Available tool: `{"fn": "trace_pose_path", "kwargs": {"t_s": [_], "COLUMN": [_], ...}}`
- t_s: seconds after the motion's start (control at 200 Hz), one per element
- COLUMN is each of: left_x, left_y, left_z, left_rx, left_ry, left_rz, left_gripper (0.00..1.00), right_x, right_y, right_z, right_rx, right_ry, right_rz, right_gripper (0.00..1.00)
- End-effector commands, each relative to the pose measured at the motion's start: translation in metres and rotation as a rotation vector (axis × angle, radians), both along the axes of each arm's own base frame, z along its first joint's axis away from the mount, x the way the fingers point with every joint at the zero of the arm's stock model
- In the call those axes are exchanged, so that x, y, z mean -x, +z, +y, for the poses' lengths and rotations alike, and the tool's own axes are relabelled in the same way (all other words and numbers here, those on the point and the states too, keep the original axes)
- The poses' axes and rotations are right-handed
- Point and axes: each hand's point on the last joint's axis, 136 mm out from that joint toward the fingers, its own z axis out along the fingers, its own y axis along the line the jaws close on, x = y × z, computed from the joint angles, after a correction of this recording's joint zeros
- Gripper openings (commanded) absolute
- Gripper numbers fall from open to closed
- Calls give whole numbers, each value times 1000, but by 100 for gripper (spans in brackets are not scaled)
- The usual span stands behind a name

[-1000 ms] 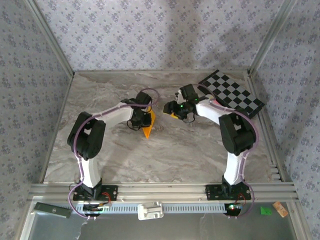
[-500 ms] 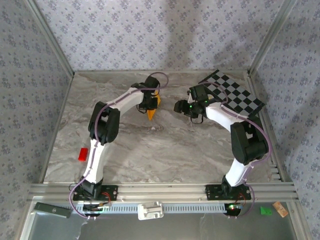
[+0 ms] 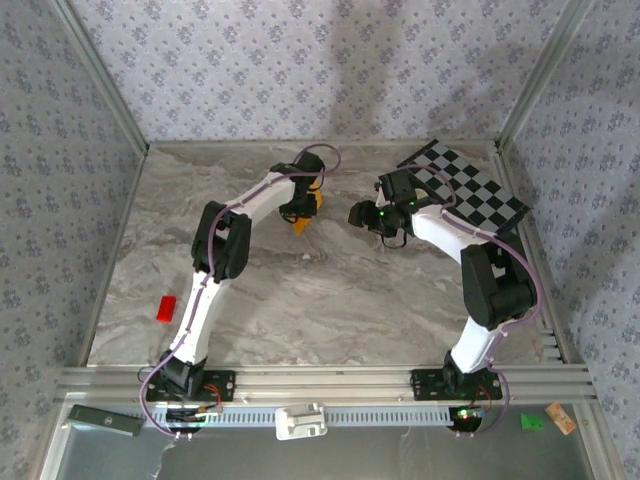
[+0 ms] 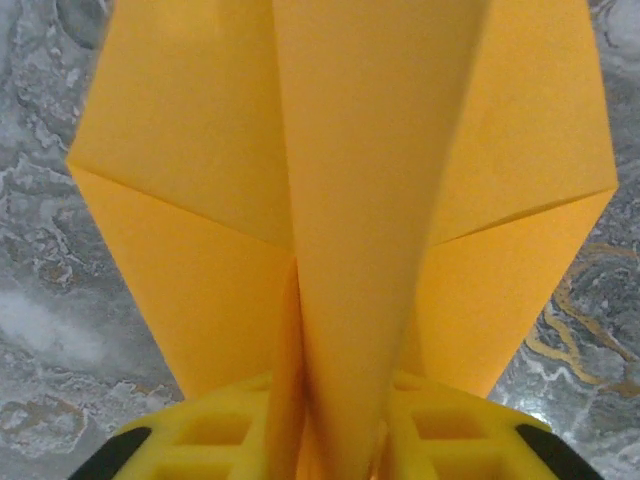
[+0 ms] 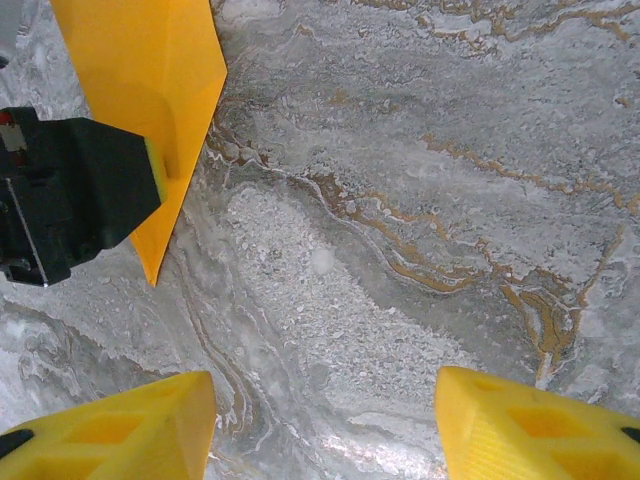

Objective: Fold a paper plane with a square sheet of paper (pick it up from the middle)
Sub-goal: Move the paper plane to the center of the table.

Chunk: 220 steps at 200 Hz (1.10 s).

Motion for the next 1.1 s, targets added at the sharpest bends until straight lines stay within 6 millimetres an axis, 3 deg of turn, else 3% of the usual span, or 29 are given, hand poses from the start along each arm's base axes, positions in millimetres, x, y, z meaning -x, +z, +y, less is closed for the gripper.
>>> {"fn": "trace_pose_path", "kwargs": {"t_s": [0.0, 0.325, 0.745, 0.855, 1.019, 1.034, 1.094], "left_x": [3, 9, 12, 6, -6, -6, -8], "left_y": [-8, -24, -39, -22, 22, 26, 39], "left_z": [8, 14, 13, 5, -3, -3, -4], "left_rx": [-49, -70, -35, 2, 58, 63, 81], "left_ry": [22, 68, 149, 124, 117, 116, 122], "left_rz": [34, 65, 92, 68, -5, -11, -34], "left_gripper": [28, 41, 45, 44, 43, 44, 44], "right_x": [2, 3, 4, 2, 3, -4, -7], "right_y": [5, -1, -5, -3, -3, 8, 11], "right_z": [0, 2, 1, 1, -2, 0, 1], "right_rx": [5, 9, 14, 18, 35, 26, 27], "right_ry": [5, 9, 7, 5, 6, 5, 4], "right_rz": [2, 17, 28, 23, 21, -5, -15], "right_gripper": [61, 60, 60, 60, 60, 60, 61]}}
